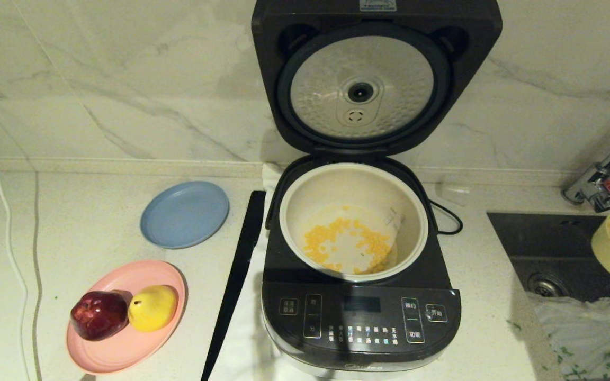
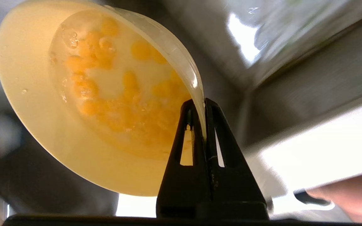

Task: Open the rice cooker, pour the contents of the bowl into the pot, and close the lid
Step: Fill a bowl with water from the tap, then pour the water from the bowl into the rice cooker

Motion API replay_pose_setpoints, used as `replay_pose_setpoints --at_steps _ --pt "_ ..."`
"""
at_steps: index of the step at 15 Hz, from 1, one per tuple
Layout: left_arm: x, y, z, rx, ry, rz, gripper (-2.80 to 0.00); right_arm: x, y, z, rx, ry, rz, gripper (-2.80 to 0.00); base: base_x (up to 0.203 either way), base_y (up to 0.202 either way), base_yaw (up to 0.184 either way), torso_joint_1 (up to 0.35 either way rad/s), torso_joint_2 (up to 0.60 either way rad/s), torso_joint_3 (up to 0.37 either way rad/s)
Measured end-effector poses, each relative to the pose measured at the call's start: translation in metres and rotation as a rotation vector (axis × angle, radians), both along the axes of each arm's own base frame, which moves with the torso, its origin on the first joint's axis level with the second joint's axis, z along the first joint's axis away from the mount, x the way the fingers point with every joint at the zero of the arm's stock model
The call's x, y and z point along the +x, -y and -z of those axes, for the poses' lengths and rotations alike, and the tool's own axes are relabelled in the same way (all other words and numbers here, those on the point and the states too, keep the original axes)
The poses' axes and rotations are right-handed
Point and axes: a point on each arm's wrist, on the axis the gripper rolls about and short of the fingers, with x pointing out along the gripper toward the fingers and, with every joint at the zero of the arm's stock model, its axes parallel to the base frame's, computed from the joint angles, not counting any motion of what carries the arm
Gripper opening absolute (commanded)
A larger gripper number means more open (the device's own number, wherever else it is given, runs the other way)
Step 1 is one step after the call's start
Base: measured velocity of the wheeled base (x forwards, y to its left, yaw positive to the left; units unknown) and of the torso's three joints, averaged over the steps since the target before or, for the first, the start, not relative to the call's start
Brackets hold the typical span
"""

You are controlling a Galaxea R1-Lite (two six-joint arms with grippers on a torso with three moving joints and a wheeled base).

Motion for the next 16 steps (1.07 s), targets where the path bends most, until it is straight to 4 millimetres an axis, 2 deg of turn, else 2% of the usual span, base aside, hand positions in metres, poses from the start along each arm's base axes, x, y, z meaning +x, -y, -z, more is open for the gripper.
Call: replay_pose_setpoints --at_steps 2,5,10,14,16 --pt "0.000 0.000 0.000 0.000 0.000 0.000 -2.80 -0.008 -0.039 -0.010 0.011 -0.010 -0.106 -2.80 0.000 0.000 0.000 0.000 0.00 0.000" --pt "0.000 0.000 0.000 0.000 0.000 0.000 -2.80 -0.018 -0.077 -0.020 0.024 -0.029 -0.229 -2.80 0.000 0.000 0.000 0.000 0.00 0.000" --pt "0.000 0.000 0.000 0.000 0.000 0.000 -2.80 -0.025 -0.113 -0.025 0.012 -0.054 -0.360 -2.80 0.000 0.000 0.000 0.000 0.00 0.000" --pt "0.000 0.000 0.000 0.000 0.000 0.000 -2.80 -0.020 -0.143 -0.029 -0.028 -0.073 -0.458 -2.80 0.000 0.000 0.000 0.000 0.00 0.000" --pt "0.000 0.000 0.000 0.000 0.000 0.000 -2.80 -0.015 -0.161 -0.040 -0.047 -0.047 -0.493 -2.80 0.000 0.000 0.000 0.000 0.00 0.000"
